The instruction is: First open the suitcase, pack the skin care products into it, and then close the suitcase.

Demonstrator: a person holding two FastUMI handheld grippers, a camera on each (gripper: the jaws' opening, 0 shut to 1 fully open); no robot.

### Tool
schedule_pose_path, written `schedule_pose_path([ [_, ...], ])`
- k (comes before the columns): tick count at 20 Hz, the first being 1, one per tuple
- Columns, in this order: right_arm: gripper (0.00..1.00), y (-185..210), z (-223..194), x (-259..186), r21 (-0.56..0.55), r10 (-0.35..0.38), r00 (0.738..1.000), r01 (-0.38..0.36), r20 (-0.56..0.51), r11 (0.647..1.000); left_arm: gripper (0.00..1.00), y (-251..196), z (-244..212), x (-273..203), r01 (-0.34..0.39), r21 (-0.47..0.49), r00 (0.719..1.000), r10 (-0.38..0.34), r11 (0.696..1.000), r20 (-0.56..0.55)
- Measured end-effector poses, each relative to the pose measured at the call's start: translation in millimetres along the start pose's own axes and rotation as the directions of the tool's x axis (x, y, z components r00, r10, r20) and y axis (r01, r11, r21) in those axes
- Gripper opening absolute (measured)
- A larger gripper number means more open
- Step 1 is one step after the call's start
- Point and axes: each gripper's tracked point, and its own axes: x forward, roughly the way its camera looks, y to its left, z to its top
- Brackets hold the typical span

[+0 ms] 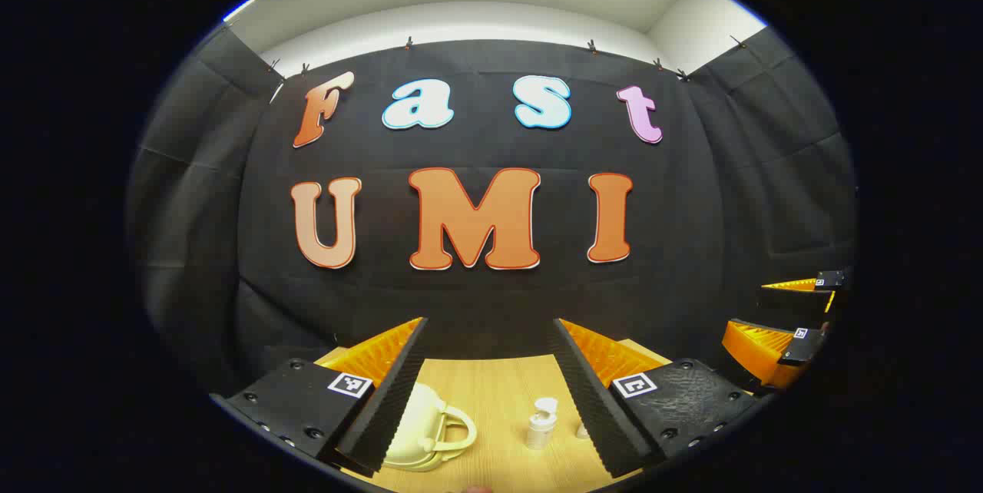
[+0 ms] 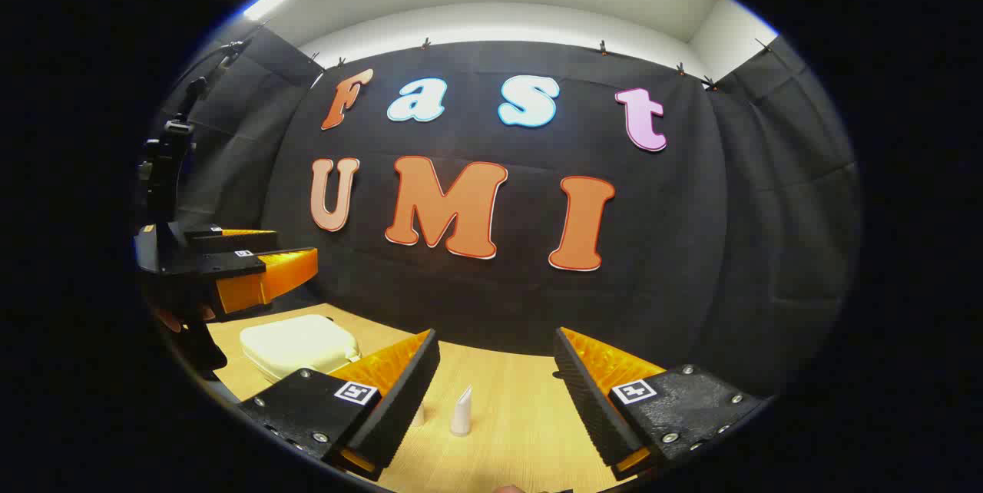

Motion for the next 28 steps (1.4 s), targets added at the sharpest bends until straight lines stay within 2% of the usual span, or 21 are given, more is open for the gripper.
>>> schedule_pose_path([
  [1, 0.95, 1.7, -1.1, 4.3, 0.005, 0.011, 1.0, -0.011, 0.0, 1.0, 0.99, 2.4, -3.1, 1.2, -0.006, 0.003, 1.0, 0.006, 1.0, -0.002],
  [4, 0.96, 2.6, -3.9, 22.7, 0.013, 0.032, 0.999, -0.032, 0.01, 0.999, 0.98, 10.0, -7.2, 13.7, -0.041, 0.013, 0.999, 0.041, 0.999, -0.002],
  [8, 0.95, 2.5, -2.7, 53.1, 0.076, 0.079, 0.996, -0.081, 0.038, 0.994, 0.98, 8.5, -3.0, 27.0, -0.088, 0.035, 0.996, 0.087, 0.995, 0.037],
  [11, 0.95, -0.9, -14.8, 69.1, 0.051, 0.109, 0.993, -0.111, 0.04, 0.992, 0.98, 4.4, -2.4, 34.9, -0.129, 0.076, 0.99, 0.124, 0.989, 0.068],
  [13, 0.95, 1.2, -25.5, 73.1, 0.061, 0.131, 0.991, -0.132, 0.01, 0.989, 0.99, 2.5, -11.5, 40.4, -0.154, 0.069, 0.987, 0.151, 0.986, 0.052],
  [17, 0.95, 4.1, -32.1, 74.9, 0.06, 0.128, 0.992, -0.127, -0.007, 0.99, 0.99, 9.9, -16.6, 52.8, -0.172, 0.03, 0.984, 0.17, 0.985, 0.056],
  [19, 0.95, 11.0, -35.6, 75.5, 0.066, 0.122, 0.992, -0.12, -0.023, 0.991, 1.0, 12.2, -21.2, 62.2, -0.15, 0.022, 0.988, 0.149, 0.988, 0.04],
  [22, 0.95, 21.8, -39.5, 79.6, 0.067, 0.114, 0.993, -0.111, -0.041, 0.992, 1.0, 24.9, -35.8, 71.5, -0.141, 0.066, 0.99, 0.14, 0.988, 0.009],
  [28, 0.95, 22.4, -40.3, 88.0, 0.051, 0.053, 0.996, -0.049, -0.065, 0.997, 0.99, 31.8, -102.4, 71.6, -0.042, 0.167, 0.992, 0.062, 0.985, -0.113],
])
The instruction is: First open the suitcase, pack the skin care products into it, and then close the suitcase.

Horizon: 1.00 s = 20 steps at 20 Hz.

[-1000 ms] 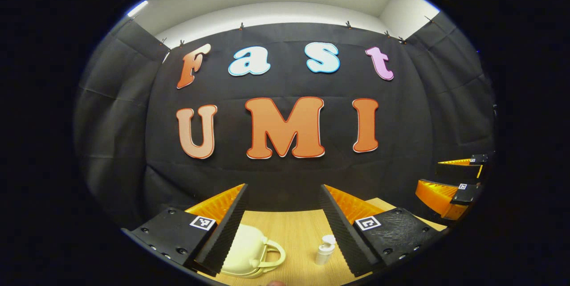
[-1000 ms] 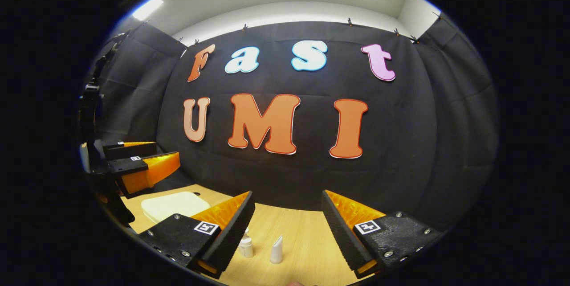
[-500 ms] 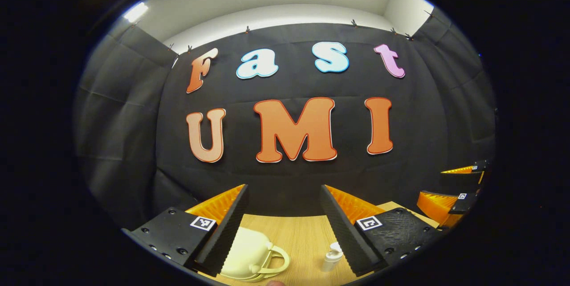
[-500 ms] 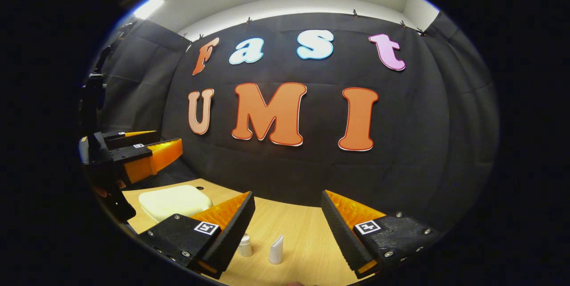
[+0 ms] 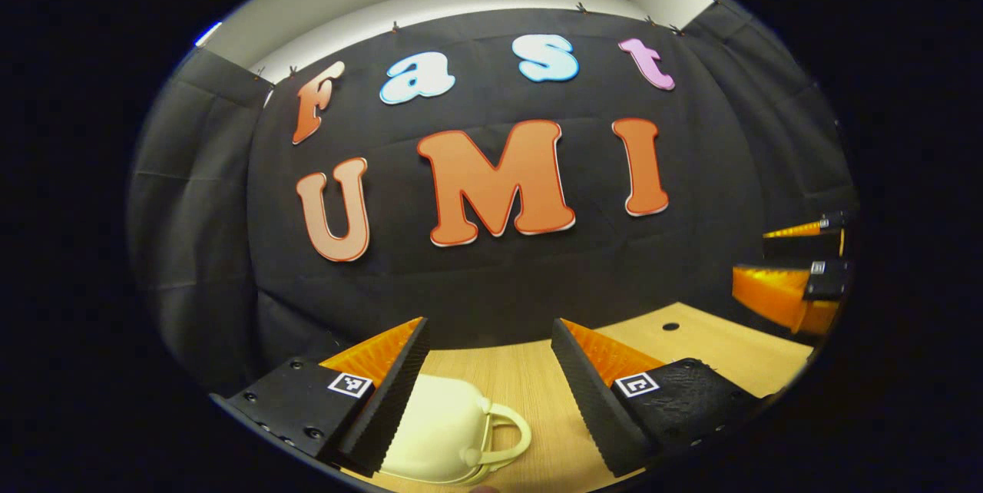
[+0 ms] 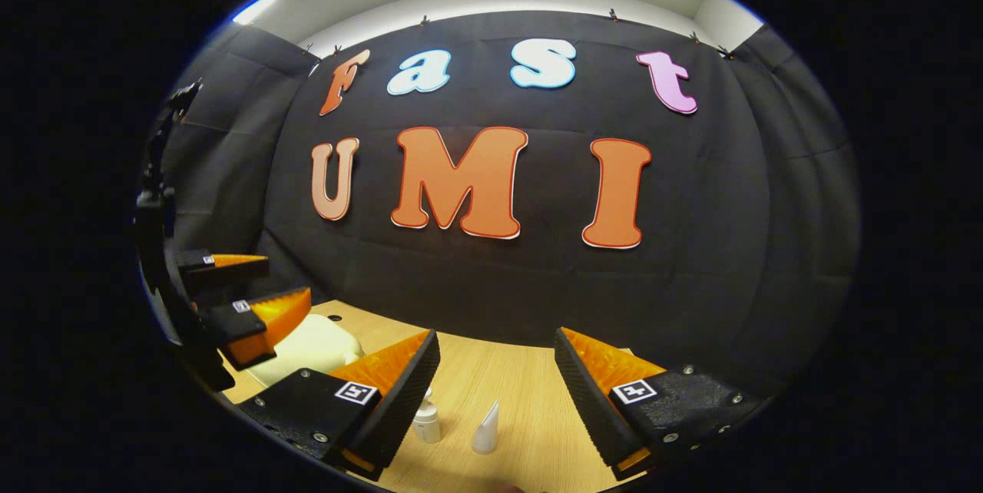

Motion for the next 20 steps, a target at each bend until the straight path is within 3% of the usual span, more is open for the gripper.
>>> schedule_pose_path([
  [8, 0.95, -16.3, 1.1, 10.7, -0.028, -0.088, 0.996, 0.088, -0.007, 0.996, 0.99, -13.0, -99.8, 17.2, 0.142, 0.243, 0.981, -0.103, 0.96, -0.165],
  [16, 0.95, -27.6, -2.4, 14.4, -0.053, -0.143, 0.989, 0.142, -0.023, 0.989, 0.99, -24.1, -188.4, 31.7, 0.265, 0.426, 0.939, -0.132, 0.865, -0.317],
  [20, 0.95, -30.8, -5.6, 13.2, -0.06, -0.157, 0.987, 0.155, -0.03, 0.986, 0.99, -28.8, -210.5, 31.0, 0.31, 0.486, 0.925, -0.14, 0.817, -0.354],
])
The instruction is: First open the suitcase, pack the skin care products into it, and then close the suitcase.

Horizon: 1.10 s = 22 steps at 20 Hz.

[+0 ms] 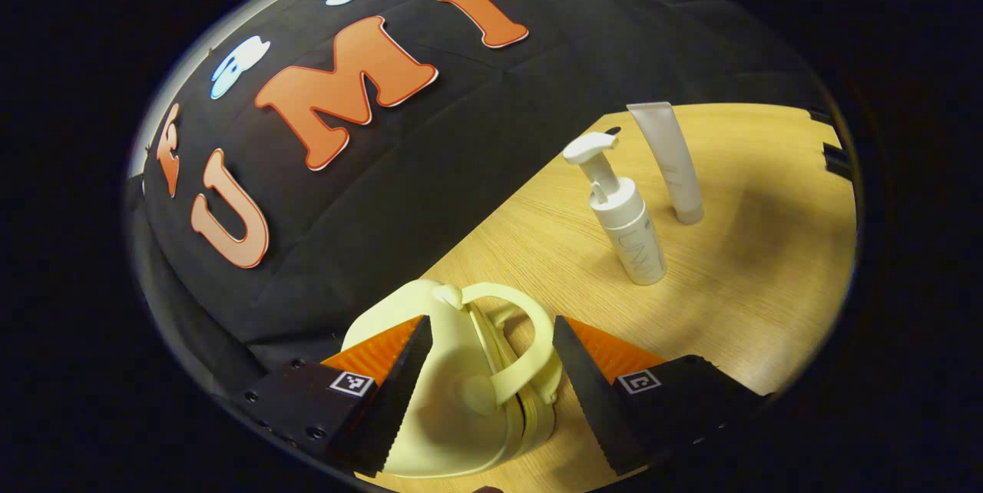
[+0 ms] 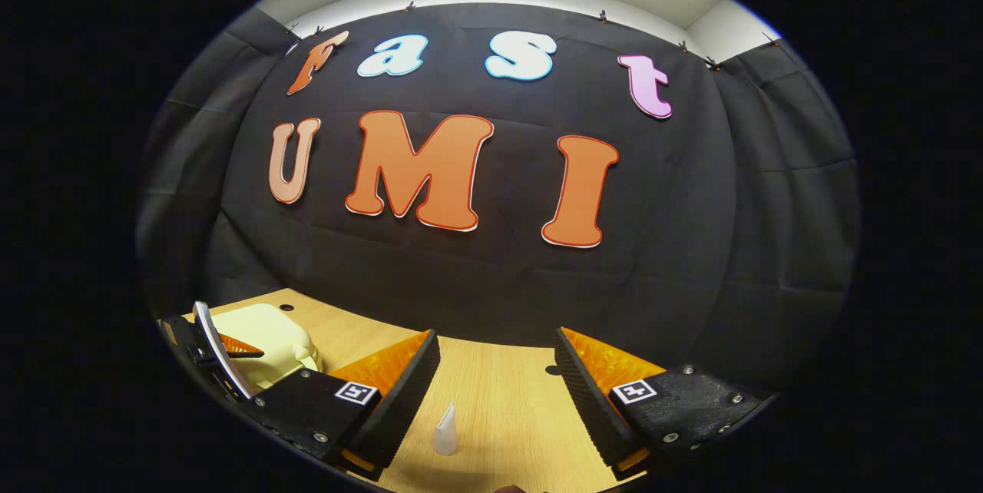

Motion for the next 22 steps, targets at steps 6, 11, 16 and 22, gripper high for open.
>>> schedule_pose_path([
  [6, 0.95, -0.8, -3.4, 0.4, 0.004, -0.012, 1.0, 0.012, -0.008, 1.0, 0.98, -7.8, -22.3, 16.5, 0.011, 0.087, 0.999, -0.006, 0.996, -0.049],
  [11, 0.95, 1.6, -7.1, 0.3, 0.006, -0.011, 1.0, 0.011, -0.013, 1.0, 0.88, -13.3, -18.8, 26.2, -0.017, 0.198, 0.999, 0.027, 0.98, -0.047],
  [16, 0.95, 3.5, -7.3, 0.8, 0.006, -0.015, 1.0, 0.015, -0.014, 1.0, 0.46, -20.4, -20.0, 43.2, -0.015, 0.283, 0.996, 0.038, 0.959, -0.078],
  [22, 0.95, 8.7, -6.9, 1.4, 0.004, -0.012, 1.0, 0.013, -0.012, 1.0, 0.13, -7.2, 1.0, 30.4, -0.044, 0.227, 0.997, 0.057, 0.973, -0.052],
])
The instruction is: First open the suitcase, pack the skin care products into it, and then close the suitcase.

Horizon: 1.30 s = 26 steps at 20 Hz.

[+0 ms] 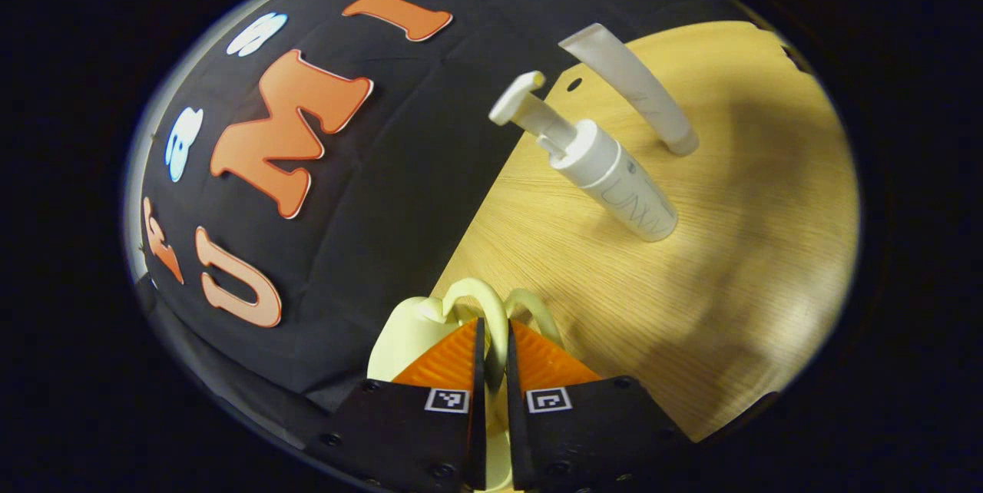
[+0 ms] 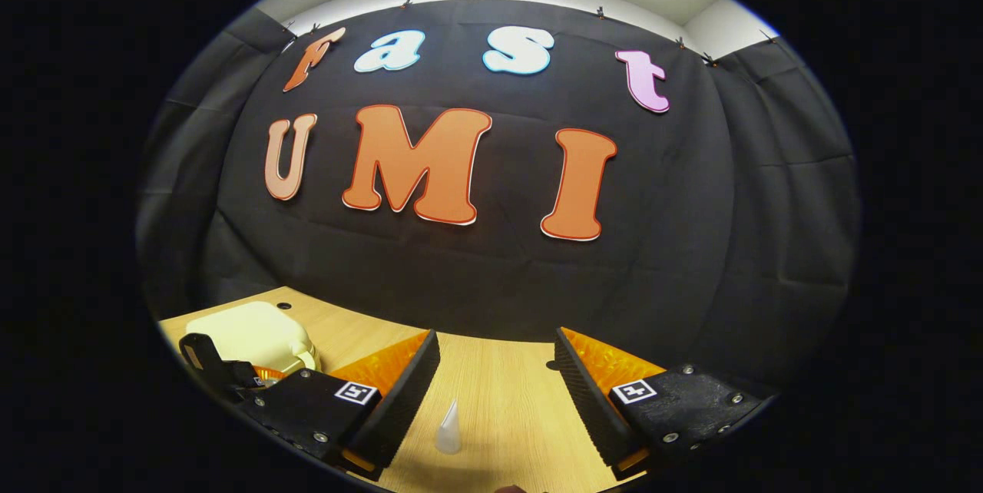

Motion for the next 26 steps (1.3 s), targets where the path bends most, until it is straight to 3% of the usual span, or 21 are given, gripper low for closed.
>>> schedule_pose_path([
  [4, 0.95, 7.0, 0.4, 2.9, 0.0, 0.01, 1.0, -0.01, 0.001, 1.0, 0.12, 42.9, 9.9, -13.7, -0.039, -0.138, 0.999, 0.043, 0.99, 0.023],
  [7, 0.95, 14.6, 0.7, 4.6, 0.0, 0.022, 1.0, -0.022, 0.003, 1.0, 0.12, 76.9, 12.2, -24.8, -0.066, -0.259, 0.997, 0.075, 0.964, 0.028],
  [8, 0.95, 17.0, 1.0, 5.3, -0.001, 0.028, 1.0, -0.028, 0.003, 1.0, 0.12, 95.9, 11.9, -36.3, -0.108, -0.285, 0.991, 0.124, 0.952, 0.039],
  [10, 0.95, 23.2, 3.9, 7.9, -0.004, 0.039, 0.999, -0.039, 0.008, 0.999, 0.01, 123.3, 10.1, -26.4, -0.149, -0.326, 0.984, 0.172, 0.933, 0.044],
  [14, 0.95, 34.9, 7.2, 13.2, -0.013, 0.059, 0.998, -0.059, 0.014, 0.998, 0.01, 177.9, -3.6, -45.2, -0.16, -0.479, 0.978, 0.204, 0.863, 0.04],
  [17, 0.95, 43.9, 9.9, 16.1, -0.016, 0.071, 0.997, -0.071, 0.016, 0.997, 0.01, 214.0, -19.3, -50.4, -0.171, -0.593, 0.974, 0.226, 0.787, 0.018],
  [20, 0.95, 49.6, 12.2, 19.0, -0.026, 0.074, 0.997, -0.074, 0.018, 0.997, 0.01, 253.6, -37.5, -55.9, -0.202, -0.655, 0.965, 0.262, 0.728, -0.006],
  [26, 0.95, 63.1, 13.8, 21.9, -0.037, 0.072, 0.997, -0.071, 0.012, 0.997, 0.01, 312.9, -99.0, -68.8, -0.277, -0.678, 0.943, 0.328, 0.681, -0.056],
])
